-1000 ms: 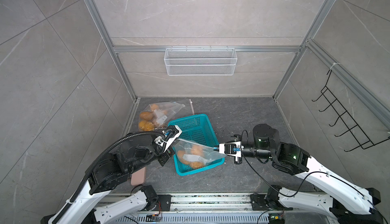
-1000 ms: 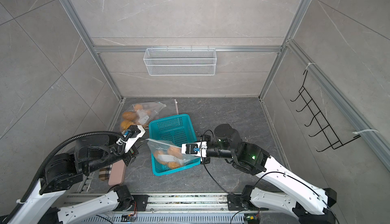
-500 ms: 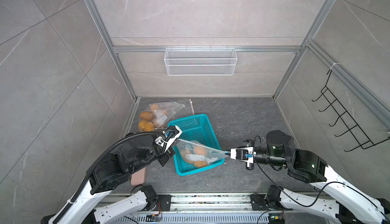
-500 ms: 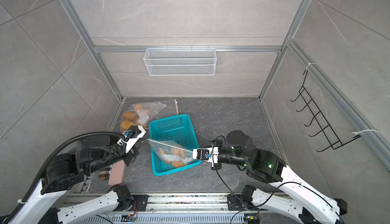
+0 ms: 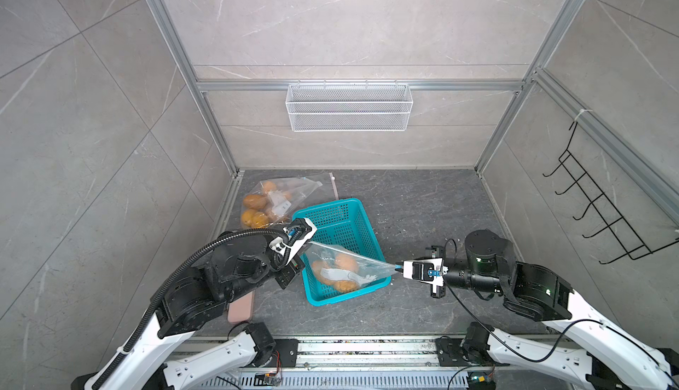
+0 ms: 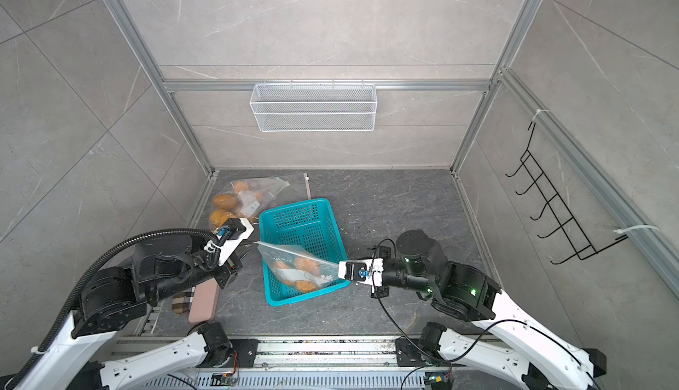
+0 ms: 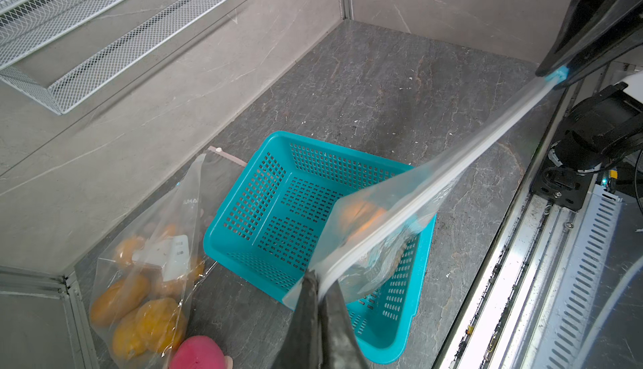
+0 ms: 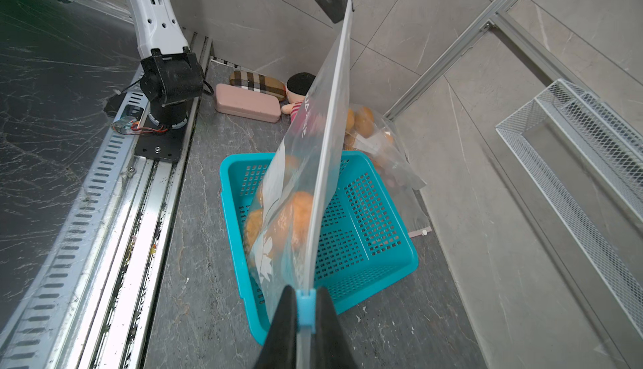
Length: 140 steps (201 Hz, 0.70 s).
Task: Put the potatoes into a zipper bag and zip it
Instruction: Zip the zipper on the zipper food storage bag.
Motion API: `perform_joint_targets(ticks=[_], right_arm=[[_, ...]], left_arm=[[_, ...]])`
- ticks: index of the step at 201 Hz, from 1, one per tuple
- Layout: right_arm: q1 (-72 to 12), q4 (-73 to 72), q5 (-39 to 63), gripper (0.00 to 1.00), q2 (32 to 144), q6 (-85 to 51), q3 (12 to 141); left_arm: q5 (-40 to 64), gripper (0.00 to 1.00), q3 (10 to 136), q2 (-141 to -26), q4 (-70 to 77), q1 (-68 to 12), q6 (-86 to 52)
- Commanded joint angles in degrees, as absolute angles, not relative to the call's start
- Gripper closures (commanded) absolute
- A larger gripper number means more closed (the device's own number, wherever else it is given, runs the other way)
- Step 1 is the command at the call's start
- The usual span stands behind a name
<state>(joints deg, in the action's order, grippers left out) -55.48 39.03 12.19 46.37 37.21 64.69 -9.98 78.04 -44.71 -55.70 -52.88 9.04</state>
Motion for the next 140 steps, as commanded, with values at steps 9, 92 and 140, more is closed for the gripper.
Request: perform_joint_targets(ticks=[9,92,140], right_arm=[[-55.20,43.42,10.17,0.92,44.70,36.74,63.53],[-55.21,42.37,11.66,0.83,44.68,36.05,63.42],[-55.23,36.64,14.36,0.40,41.89,32.03,63.15]], left_arm=[[-14.50,1.00,78.84,-43.85,-54.38,-52.38,8.70],[-13.46,1.00,78.93,-45.04,-54.57,-52.38,8.00],[-14.34,1.00,79.48,-47.32,-54.13,-52.38,7.17]])
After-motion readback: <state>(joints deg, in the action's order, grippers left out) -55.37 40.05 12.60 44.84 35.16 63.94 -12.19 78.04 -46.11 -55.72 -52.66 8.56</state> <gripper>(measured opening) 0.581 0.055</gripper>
